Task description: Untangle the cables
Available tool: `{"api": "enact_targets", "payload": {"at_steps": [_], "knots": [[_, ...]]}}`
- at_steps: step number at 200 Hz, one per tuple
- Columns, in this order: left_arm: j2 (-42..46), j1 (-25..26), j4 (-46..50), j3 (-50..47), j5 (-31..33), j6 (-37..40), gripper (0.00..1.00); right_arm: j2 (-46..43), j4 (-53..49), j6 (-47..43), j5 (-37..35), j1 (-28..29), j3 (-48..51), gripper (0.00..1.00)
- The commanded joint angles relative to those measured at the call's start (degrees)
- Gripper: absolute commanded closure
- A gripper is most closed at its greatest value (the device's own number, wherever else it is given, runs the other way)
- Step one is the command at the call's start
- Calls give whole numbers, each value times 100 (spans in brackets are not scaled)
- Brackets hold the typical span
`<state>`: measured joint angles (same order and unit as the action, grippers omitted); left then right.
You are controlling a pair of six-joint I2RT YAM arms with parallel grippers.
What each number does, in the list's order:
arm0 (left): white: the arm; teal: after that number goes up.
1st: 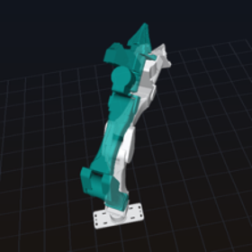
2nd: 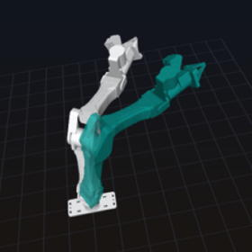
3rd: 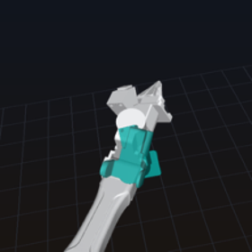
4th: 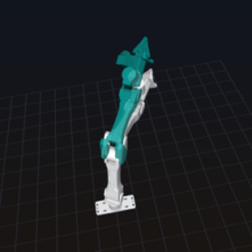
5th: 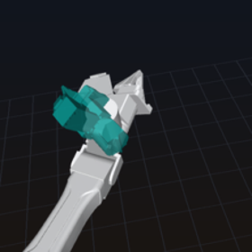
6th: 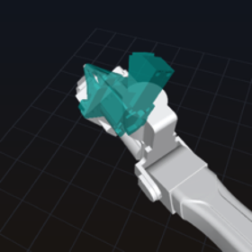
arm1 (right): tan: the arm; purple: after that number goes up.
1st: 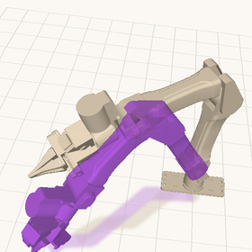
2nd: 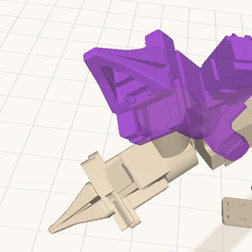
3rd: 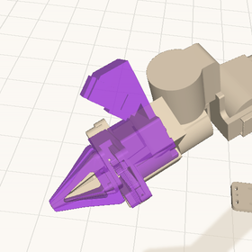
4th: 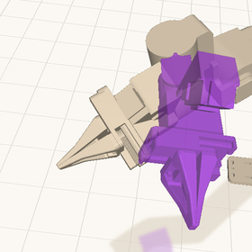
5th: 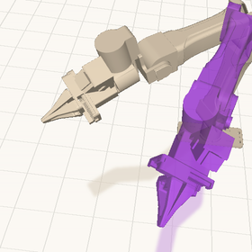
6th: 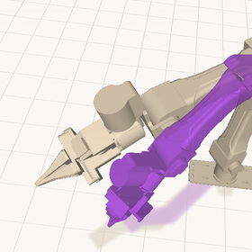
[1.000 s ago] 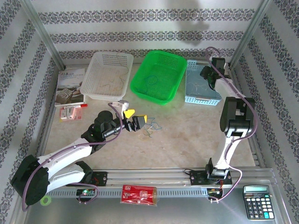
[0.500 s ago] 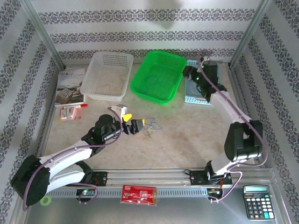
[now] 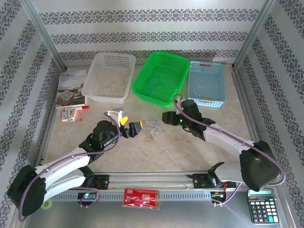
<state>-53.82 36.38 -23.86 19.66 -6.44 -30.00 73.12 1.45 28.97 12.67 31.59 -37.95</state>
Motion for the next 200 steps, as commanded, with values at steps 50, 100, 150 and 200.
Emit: {"api": "enact_targets", "payload": {"at_steps": [50,100,150,200], "knots": [[490,-76,1996,424,1891,-746,0,516,56,230,-477,1872,-259,47],[1141,-865,2914,779,1534,-784,0,1271,144,408,-570,2243,-590,49],[1080,-1407,3125,1097,101,-147,0,1019,-7,265,-717,1932,-617,50],[325,-1360,3233,1335,-950,3,11,796,137,257,-496,1182,-452,51]]}}
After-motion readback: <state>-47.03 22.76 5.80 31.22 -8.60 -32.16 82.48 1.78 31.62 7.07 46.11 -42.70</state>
